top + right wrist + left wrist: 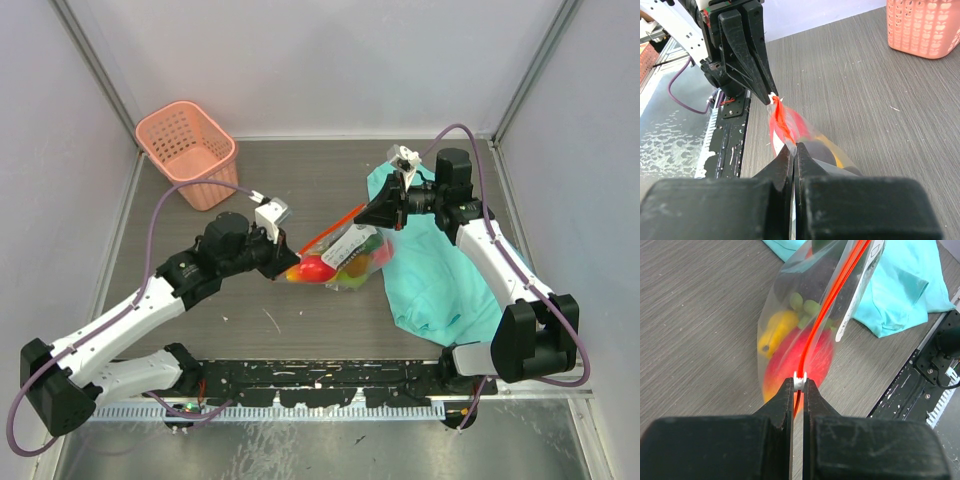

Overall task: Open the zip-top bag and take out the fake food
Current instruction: Unzip the zipper food storage bag at the center of the board.

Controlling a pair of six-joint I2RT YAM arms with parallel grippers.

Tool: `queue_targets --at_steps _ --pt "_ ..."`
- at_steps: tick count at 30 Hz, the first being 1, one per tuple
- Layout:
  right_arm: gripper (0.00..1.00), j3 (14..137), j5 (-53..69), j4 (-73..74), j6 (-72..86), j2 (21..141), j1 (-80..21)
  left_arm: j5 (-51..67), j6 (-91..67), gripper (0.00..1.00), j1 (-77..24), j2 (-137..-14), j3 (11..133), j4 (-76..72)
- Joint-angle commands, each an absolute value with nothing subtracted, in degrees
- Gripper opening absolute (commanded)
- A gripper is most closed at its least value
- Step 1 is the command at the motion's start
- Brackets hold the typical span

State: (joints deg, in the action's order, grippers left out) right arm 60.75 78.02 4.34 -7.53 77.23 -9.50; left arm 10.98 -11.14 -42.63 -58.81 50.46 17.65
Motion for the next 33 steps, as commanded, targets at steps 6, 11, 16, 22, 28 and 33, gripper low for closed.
queue_targets --at_steps 6,11,16,22,28,33 --pt "0.01 61.8 78.4 1.3 -7.6 75.8 -8.6 7.7 -12.7 0.0 -42.1 -57.0 49.2 20.4" --pt "0.01 61.8 78.4 1.4 -7.7 75.6 -8.4 7.1 -13.0 0.0 -41.8 -56.6 48.9 20.9" --pt "0.01 61.8 78.4 1.4 -7.6 75.7 -8.4 6.3 -13.1 0.0 -41.6 -56.2 48.5 21.3" --pt "0.01 61.7 78.4 1.5 -7.7 76.0 -8.3 5.2 -13.6 0.0 -41.3 -56.5 48.1 21.9" --pt "0.01 61.7 78.4 1.5 -7.8 76.1 -8.3 4.4 -14.0 0.0 -40.5 -57.1 48.2 22.4" --pt "0.01 61.7 78.4 1.5 -7.8 76.1 -8.3 4.2 -14.3 0.0 -39.9 -57.0 48.0 22.7"
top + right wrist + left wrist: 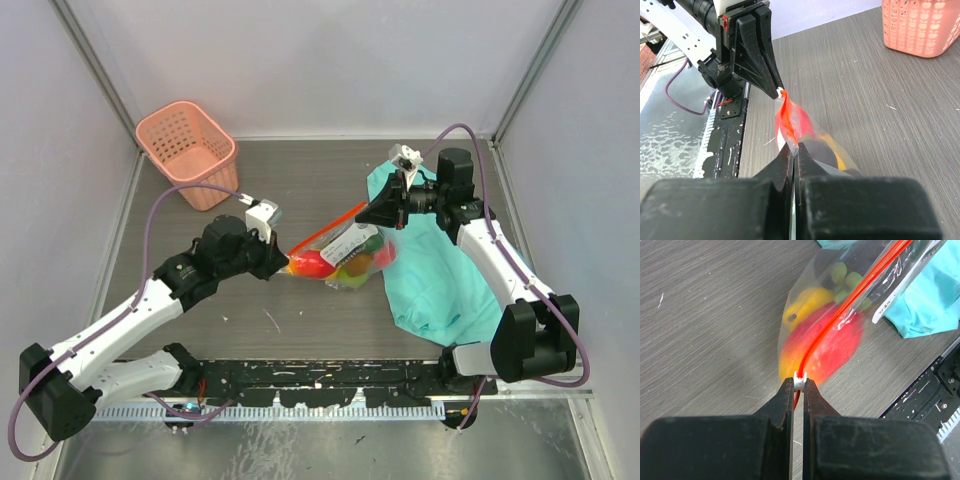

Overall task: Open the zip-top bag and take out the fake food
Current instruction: Unzip the zipper food storage bag at the center of the board.

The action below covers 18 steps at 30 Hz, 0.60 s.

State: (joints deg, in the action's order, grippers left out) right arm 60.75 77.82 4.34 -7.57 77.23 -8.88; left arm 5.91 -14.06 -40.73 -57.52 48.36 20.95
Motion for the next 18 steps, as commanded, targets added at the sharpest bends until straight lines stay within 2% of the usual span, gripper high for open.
queue_targets --at_steps 1,18 --pt "0.01 61.7 78.4 1.5 -7.8 76.1 -8.2 4.1 -14.4 0.0 -39.9 -57.0 47.9 22.6" --pt "0.01 61.8 78.6 1.8 -8.1 76.4 -8.2 2.8 -14.9 0.0 -38.4 -56.8 46.4 23.8"
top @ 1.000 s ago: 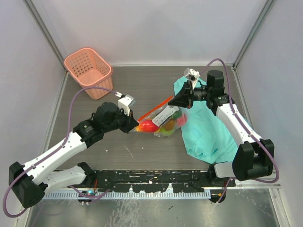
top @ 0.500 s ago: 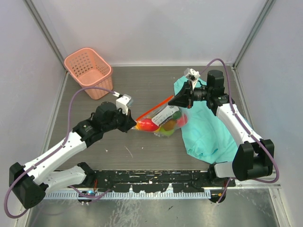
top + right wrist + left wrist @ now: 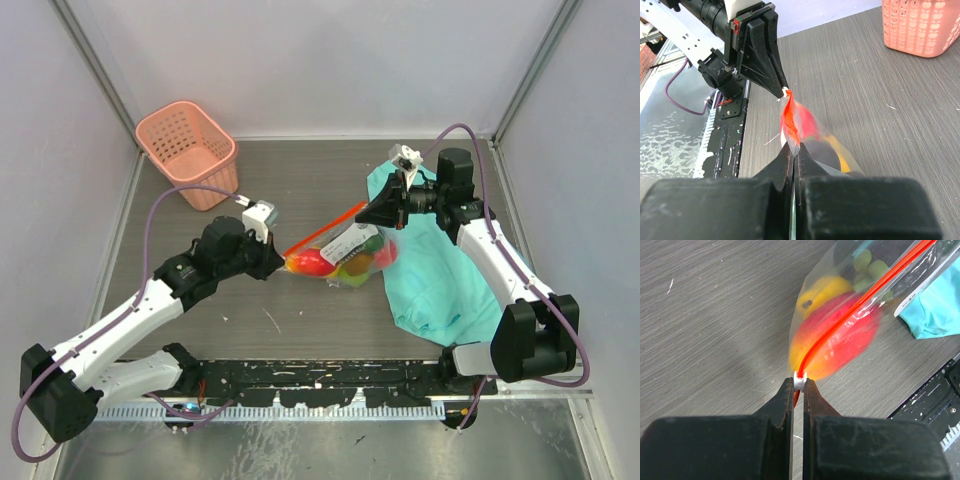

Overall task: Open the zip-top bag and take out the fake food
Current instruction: Unzip the zipper food storage bag at the center of the board.

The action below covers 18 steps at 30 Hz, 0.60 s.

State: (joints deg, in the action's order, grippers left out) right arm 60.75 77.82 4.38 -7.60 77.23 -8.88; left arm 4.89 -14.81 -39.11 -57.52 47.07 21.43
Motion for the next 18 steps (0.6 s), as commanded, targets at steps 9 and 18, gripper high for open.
queue_targets --at_steps 9,18 --pt "0.01 61.7 78.6 1.9 -8.3 76.5 -8.1 1.6 -14.0 0.0 -37.7 -56.7 46.2 24.9" --pt "0.01 61.8 78.5 2.1 -8.4 76.6 -8.0 1.4 -13.7 0.0 -36.9 -56.7 45.9 25.5"
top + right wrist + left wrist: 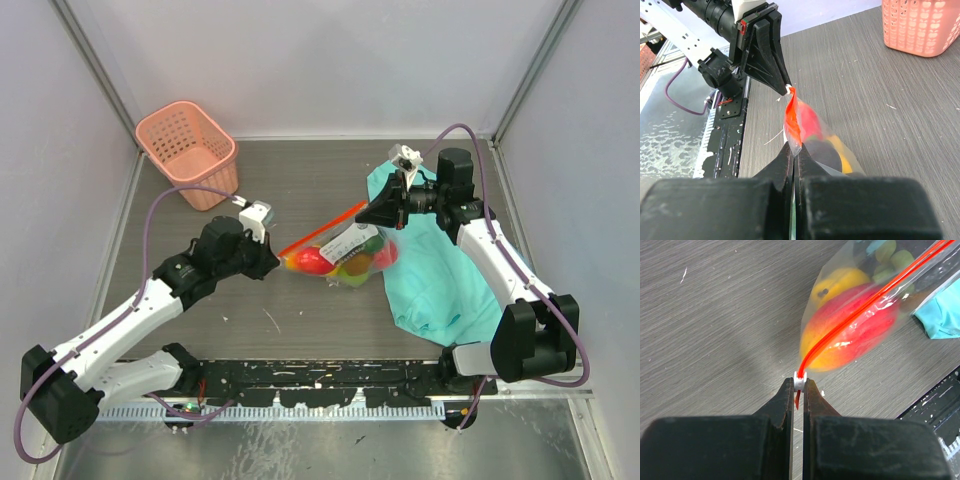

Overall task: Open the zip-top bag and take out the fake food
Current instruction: Unzip the zipper food storage bag at the center of the board.

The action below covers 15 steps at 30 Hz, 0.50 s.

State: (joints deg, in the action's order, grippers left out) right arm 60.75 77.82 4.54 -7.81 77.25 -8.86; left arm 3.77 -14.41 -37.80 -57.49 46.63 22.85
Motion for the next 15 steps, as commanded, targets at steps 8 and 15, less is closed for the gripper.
queue_targets --at_steps 8,15 --pt "0.01 61.9 78.6 2.1 -8.4 76.7 -7.9 1.1 -13.5 0.0 -36.5 -56.8 45.6 25.9" --pt "0.01 61.9 78.6 2.2 -8.6 76.7 -7.9 0.0 -14.4 0.1 -36.2 -56.9 45.8 26.7"
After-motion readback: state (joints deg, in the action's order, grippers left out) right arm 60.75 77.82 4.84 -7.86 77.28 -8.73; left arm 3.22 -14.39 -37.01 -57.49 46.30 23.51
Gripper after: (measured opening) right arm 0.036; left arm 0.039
